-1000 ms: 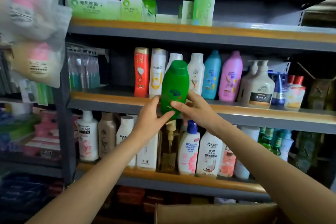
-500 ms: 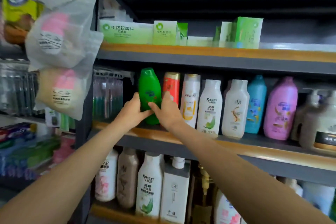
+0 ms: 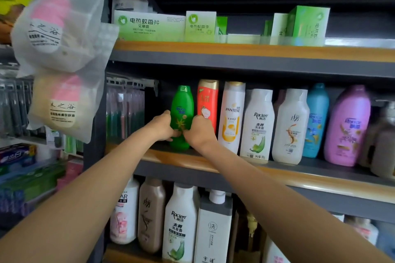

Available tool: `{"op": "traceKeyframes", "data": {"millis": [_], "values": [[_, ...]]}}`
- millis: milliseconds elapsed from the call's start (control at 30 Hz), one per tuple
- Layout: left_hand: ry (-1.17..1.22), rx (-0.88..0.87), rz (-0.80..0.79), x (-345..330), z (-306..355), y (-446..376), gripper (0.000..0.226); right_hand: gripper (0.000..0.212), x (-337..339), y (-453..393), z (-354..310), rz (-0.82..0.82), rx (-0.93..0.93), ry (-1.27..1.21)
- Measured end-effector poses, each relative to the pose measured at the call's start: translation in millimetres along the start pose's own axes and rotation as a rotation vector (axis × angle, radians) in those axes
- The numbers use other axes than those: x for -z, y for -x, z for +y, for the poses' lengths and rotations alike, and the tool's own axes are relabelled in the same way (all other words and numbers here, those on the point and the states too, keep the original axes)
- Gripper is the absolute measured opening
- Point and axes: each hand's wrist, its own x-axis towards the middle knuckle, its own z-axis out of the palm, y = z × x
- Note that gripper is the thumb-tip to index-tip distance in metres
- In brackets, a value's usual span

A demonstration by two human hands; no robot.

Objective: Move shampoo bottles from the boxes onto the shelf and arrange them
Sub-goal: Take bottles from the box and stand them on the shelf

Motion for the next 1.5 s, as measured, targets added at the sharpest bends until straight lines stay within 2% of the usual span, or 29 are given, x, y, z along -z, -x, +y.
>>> {"op": "traceKeyframes", "data": {"millis": [233, 367, 433, 500, 567, 600, 700, 767, 833, 967, 1033, 1100, 1167, 1267, 1333, 1433, 1500], "values": [[-0.292, 0.087, 0.146, -11, 8, -1, 0.048, 0.026, -5, 2, -2, -0.013, 0.005, 0.039], [-0.324, 0.119, 0.220, -19, 17, 7, 0.046, 0.018, -3, 5, -1, -0.011, 0.036, 0.049], [-0.319, 0.036, 0.367, -23, 20, 17, 0.044, 0.011, 3, 9, 3, 0.035, 0.084, 0.056], [-0.334, -0.123, 0.542, -28, 23, 27, 0.042, 0.019, 10, 14, 7, 0.106, 0.145, 0.061], [-0.341, -0.202, 0.576, -31, 30, 30, 0.051, 0.026, 19, 17, 9, 0.130, 0.177, 0.089], [-0.290, -0.168, 0.546, -31, 33, 25, 0.061, 0.027, 23, 18, 10, 0.127, 0.179, 0.085], [0.050, 0.099, 0.433, -31, 44, 7, 0.089, 0.024, 36, 23, 14, 0.133, 0.196, 0.057], [0.103, 0.198, 0.433, -37, 49, 3, 0.091, 0.023, 43, 27, 17, 0.132, 0.232, 0.084], [0.042, 0.195, 0.490, -47, 52, 7, 0.085, 0.023, 48, 31, 23, 0.128, 0.248, 0.114], [-0.026, 0.133, 0.526, -49, 59, 20, 0.073, 0.026, 50, 29, 35, 0.132, 0.207, 0.116], [-0.071, 0.060, 0.605, -44, 64, 34, 0.065, 0.025, 50, 31, 37, 0.155, 0.225, 0.084], [-0.094, -0.129, 0.725, -48, 67, 58, 0.056, 0.023, 52, 42, 35, 0.233, 0.301, 0.001], [-0.111, -0.439, 0.778, -64, 68, 89, 0.049, 0.020, 62, 65, 36, 0.320, 0.418, -0.057], [-0.123, -0.804, 0.645, -103, 65, 145, 0.047, 0.022, 88, 121, 59, 0.352, 0.503, 0.019], [-0.112, -0.860, 0.467, -138, 59, 179, 0.048, 0.027, 100, 165, 94, 0.225, 0.460, 0.097], [-0.225, -0.864, 0.079, -211, 40, 232, 0.045, 0.025, 104, 240, 169, -0.175, 0.321, 0.310], [-0.312, -0.895, -0.187, -261, 32, 267, 0.044, 0.017, 101, 287, 221, -0.568, 0.060, 0.441]]}}
